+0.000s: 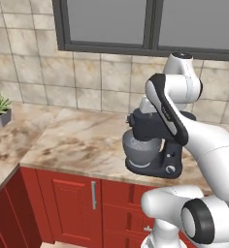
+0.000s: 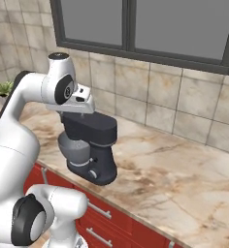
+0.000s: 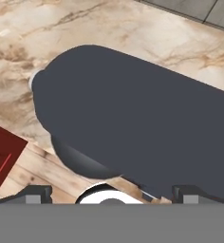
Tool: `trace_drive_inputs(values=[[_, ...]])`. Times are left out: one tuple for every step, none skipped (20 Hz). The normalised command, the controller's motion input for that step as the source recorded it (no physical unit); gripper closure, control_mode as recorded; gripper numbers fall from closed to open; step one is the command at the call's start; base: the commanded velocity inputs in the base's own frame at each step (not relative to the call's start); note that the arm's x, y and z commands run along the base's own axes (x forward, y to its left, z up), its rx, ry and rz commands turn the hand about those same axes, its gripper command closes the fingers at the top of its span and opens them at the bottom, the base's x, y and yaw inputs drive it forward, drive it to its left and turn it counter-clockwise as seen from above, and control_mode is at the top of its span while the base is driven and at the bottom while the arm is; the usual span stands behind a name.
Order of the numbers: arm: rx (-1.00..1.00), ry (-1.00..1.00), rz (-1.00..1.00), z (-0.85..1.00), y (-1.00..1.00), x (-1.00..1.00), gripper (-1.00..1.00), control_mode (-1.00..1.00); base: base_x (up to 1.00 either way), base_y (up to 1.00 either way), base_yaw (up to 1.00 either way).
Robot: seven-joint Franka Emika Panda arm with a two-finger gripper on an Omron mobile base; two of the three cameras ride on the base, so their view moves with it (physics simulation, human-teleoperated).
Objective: Navigate to the stand mixer.
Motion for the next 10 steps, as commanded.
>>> trace_drive_inputs(values=[[0.0,0.0,0.0,0.0,0.0,0.0,-1.0,1.0,1.0,0.16,0.0],[0.0,0.0,0.0,0.0,0.0,0.0,-1.0,1.0,1.0,0.13,0.0],[0.0,0.0,0.0,0.0,0.0,0.0,-1.0,1.0,1.0,0.1,0.0],[0.0,0.0,0.0,0.0,0.0,0.0,-1.0,1.0,1.0,0.1,0.0],[0.0,0.0,0.0,0.0,0.0,0.0,-1.0,1.0,1.0,0.06,0.0],[0.0,0.0,0.0,0.0,0.0,0.0,-1.0,1.0,1.0,0.07,0.0],[0.0,0.0,0.0,0.0,0.0,0.0,-1.0,1.0,1.0,0.07,0.0],[0.0,0.0,0.0,0.0,0.0,0.0,-1.0,1.0,1.0,0.0,-0.01],[0.0,0.0,0.0,0.0,0.0,0.0,-1.0,1.0,1.0,0.0,-0.04],[0.0,0.0,0.0,0.0,0.0,0.0,-1.0,1.0,1.0,0.0,-0.1]])
